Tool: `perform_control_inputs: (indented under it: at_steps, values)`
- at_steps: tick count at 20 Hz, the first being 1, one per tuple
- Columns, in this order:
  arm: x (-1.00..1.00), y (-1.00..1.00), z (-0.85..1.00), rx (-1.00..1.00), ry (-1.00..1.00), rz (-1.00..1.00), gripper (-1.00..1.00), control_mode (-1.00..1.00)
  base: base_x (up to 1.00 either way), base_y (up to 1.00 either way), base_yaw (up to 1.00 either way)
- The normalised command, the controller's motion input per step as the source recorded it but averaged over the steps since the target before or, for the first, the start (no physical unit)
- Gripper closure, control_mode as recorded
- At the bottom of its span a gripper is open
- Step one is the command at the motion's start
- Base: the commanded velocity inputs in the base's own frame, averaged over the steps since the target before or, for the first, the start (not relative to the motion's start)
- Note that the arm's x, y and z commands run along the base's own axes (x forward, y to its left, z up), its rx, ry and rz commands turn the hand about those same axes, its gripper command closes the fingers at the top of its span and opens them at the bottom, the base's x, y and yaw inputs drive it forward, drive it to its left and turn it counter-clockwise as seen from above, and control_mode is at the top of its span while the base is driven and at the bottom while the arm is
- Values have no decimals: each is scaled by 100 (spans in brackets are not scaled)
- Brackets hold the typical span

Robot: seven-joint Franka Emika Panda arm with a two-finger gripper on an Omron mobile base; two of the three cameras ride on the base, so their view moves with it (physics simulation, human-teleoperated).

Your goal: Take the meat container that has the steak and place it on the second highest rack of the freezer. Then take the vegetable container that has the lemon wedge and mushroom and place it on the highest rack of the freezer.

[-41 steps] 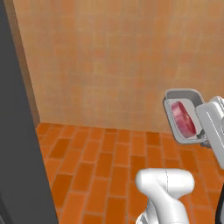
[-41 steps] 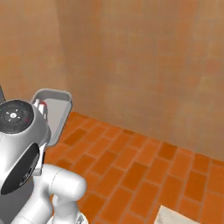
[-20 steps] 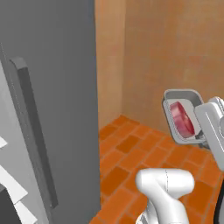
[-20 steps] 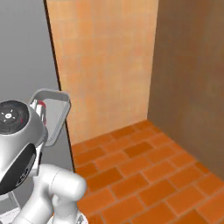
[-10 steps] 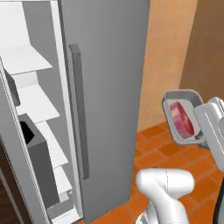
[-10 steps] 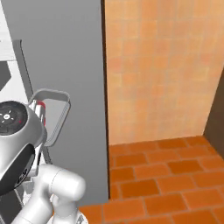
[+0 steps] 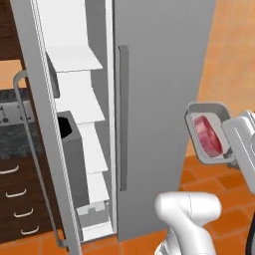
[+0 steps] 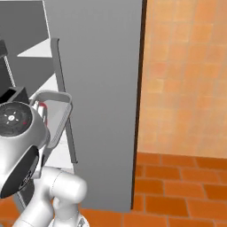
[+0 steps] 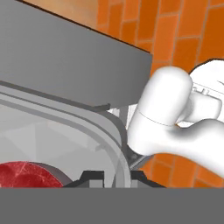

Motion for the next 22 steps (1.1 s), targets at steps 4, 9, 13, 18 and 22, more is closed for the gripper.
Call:
perform_control_inputs:
  at_steps: [4, 9, 13, 18, 22]
  values:
    - [0, 0, 0, 0, 0, 0, 100, 100, 0, 28, 18]
    - [0, 0, 0, 0, 0, 0, 100, 100, 0, 20, 59]
    - [0, 0, 0, 0, 0, 0, 100, 100, 13, 0, 63]
    - [0, 0, 0, 0, 0, 0, 100, 100, 59, 20, 15]
    - [0, 0, 0, 0, 0, 0, 100, 100, 90, 51, 0]
